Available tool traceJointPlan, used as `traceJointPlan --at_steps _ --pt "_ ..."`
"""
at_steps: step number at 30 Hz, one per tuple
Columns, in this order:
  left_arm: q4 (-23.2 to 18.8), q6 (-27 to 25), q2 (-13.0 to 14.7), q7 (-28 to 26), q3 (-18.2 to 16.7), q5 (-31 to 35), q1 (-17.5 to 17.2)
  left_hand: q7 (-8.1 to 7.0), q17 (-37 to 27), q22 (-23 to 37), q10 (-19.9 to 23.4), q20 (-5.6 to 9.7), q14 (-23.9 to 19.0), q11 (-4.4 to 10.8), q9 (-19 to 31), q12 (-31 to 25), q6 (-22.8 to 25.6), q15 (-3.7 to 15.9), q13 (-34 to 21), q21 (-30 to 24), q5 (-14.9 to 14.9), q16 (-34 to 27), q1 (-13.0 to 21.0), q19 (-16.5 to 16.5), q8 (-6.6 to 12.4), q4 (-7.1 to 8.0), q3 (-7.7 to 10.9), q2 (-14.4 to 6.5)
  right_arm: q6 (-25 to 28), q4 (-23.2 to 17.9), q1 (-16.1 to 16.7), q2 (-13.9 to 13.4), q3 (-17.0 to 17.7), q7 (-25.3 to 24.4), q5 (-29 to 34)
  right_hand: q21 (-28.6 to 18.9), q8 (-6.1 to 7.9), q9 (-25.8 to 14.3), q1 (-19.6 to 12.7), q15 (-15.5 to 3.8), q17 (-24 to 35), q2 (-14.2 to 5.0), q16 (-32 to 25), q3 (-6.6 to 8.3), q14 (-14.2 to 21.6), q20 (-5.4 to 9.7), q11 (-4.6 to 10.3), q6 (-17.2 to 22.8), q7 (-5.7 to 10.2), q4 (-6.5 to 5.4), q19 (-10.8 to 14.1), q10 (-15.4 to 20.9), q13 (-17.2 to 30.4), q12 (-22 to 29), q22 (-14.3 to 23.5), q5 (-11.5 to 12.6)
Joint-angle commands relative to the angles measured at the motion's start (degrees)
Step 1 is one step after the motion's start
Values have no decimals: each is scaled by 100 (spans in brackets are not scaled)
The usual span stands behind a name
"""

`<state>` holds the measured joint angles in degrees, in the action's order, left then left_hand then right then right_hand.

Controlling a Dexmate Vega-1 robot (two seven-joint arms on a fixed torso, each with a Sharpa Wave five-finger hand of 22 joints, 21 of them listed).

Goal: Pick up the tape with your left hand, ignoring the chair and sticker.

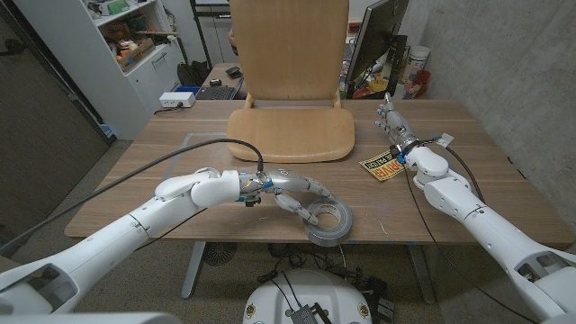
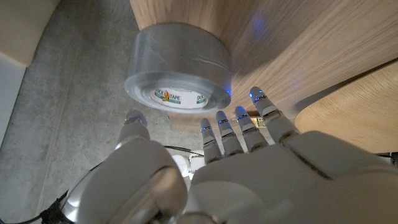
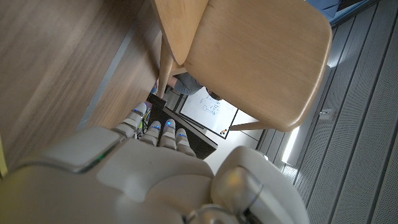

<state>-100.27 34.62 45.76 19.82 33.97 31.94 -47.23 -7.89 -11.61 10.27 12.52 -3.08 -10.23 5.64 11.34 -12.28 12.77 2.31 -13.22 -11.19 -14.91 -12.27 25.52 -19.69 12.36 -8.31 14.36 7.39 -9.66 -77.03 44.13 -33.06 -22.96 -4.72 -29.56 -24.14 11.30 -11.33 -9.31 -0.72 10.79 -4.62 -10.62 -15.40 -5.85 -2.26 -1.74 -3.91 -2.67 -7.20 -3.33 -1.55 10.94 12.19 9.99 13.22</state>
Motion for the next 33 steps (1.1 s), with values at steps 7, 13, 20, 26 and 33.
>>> traceJointPlan --at_steps 7,13,20,26,33 --pt "-60 696 97 -681 416 1666 454 -105 -15 4 -146 18 108 55 21 51 -130 206 -24 32 -42 30 5 58 -58 8 -86 111 36 91 -46 85 -116 -66 121 25 -5 -8 -55 -5 11 -34 -24 -41 -43 -72 -32 -41 21 4 -27 -44 19 3 28 53" --pt "-104 856 115 -1000 454 2010 519 -171 -17 2 -191 31 171 50 22 61 -177 205 -29 39 -52 46 17 93 -69 2 -122 149 38 91 -48 92 -118 -76 128 43 -3 -8 -54 -6 11 -34 -25 -43 -49 -83 -32 -42 21 4 -33 -47 19 2 28 53" --pt "-246 974 177 -1840 597 3094 546 -272 -19 1 -210 39 178 131 23 60 -140 214 -31 35 -71 37 46 104 -45 -5 -154 168 -12 79 2 85 -95 -75 108 66 0 -9 -52 -13 11 -34 -29 -47 -53 -94 -43 -44 23 3 -39 -55 19 -1 29 53" --pt "-569 373 375 -2928 795 4496 424 -408 -40 18 232 193 -188 329 30 -118 625 431 -57 -51 -192 -118 651 -100 263 -66 71 -221 -52 28 88 57 -26 -60 22 80 3 -9 -50 -9 11 -35 -31 -49 -54 -102 -37 -42 23 2 -40 -49 20 2 29 53" --pt "-367 -943 576 -4495 1410 6247 393 -446 -370 21 1352 380 -1096 666 459 -561 3308 908 -328 -98 80 -425 2482 -584 1737 -161 830 -1072 -133 20 197 14 65 7 -101 91 5 -9 -46 -10 11 -34 -32 -53 -57 -105 -42 -40 35 0 -37 -45 20 4 29 54"
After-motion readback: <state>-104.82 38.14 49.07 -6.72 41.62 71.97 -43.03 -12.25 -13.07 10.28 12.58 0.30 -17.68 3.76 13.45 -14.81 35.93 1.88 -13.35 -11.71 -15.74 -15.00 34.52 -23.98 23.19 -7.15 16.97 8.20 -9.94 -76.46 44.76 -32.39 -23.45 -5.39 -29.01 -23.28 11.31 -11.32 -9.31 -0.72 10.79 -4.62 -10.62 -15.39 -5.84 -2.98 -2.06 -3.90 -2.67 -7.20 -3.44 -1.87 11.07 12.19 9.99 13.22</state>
